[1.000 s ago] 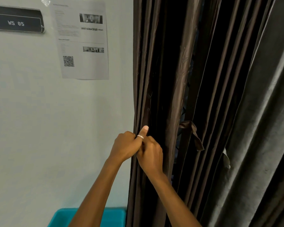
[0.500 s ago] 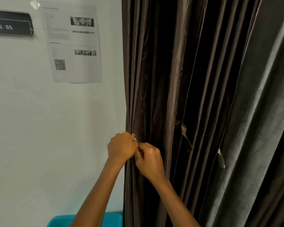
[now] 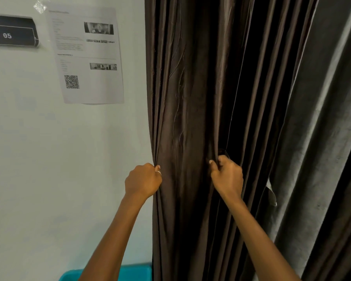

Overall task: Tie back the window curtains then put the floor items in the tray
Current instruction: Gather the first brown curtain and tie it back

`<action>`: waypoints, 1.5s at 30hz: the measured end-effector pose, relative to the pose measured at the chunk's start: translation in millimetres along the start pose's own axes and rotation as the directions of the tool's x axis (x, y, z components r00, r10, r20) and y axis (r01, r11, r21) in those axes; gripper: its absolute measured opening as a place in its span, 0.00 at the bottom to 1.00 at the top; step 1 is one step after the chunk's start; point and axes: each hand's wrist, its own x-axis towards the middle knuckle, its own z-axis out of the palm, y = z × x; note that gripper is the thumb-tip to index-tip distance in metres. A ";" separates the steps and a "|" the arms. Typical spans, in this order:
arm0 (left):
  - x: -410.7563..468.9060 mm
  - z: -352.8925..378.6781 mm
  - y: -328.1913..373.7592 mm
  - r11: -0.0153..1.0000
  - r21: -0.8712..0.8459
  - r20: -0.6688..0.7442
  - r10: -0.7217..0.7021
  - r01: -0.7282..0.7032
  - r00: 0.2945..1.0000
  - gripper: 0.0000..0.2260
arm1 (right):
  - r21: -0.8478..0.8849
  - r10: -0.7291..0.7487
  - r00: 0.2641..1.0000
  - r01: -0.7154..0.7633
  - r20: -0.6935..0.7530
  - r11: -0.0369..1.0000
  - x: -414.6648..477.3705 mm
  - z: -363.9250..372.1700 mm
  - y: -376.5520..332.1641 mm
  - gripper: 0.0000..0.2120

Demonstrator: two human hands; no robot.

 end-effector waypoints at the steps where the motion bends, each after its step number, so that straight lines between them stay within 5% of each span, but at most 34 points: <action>1: 1.7 -2.3 -4.9 1.000 -0.003 -0.009 -0.014 0.014 1.000 0.22 | -0.030 0.005 1.000 -0.005 -0.011 1.000 5.6 -2.9 6.1 0.12; 6: 7.5 -10.1 -18.9 0.999 -0.003 -0.002 -0.033 0.033 0.999 0.22 | -0.094 0.030 0.999 -0.031 -0.015 0.995 22.1 -13.2 24.9 0.20; 14: -0.6 -0.7 -8.4 1.000 0.001 -0.024 0.006 -0.006 1.000 0.22 | -0.030 -0.022 0.998 0.020 -0.055 0.999 -19.1 -11.4 3.1 0.14; 23: -12.6 10.2 19.3 0.992 -0.078 0.011 0.097 -0.096 0.995 0.22 | 0.084 -0.150 0.985 0.143 0.082 0.986 -62.8 13.6 -46.2 0.12; 33: -21.0 16.7 21.5 0.912 -0.356 0.024 0.225 -0.202 0.974 0.24 | 0.121 -0.206 0.967 0.189 0.152 0.975 -75.1 28.6 -60.6 0.09; 40: -18.4 17.8 30.1 0.878 -0.478 0.149 0.088 -0.006 0.985 0.28 | 0.109 -0.229 0.964 0.215 0.136 0.970 -76.9 32.4 -61.4 0.06; 45: -14.5 7.8 51.7 0.966 -0.255 0.101 0.057 -0.029 0.993 0.36 | 0.097 -0.218 0.970 0.208 0.105 0.973 -79.3 36.4 -61.5 0.05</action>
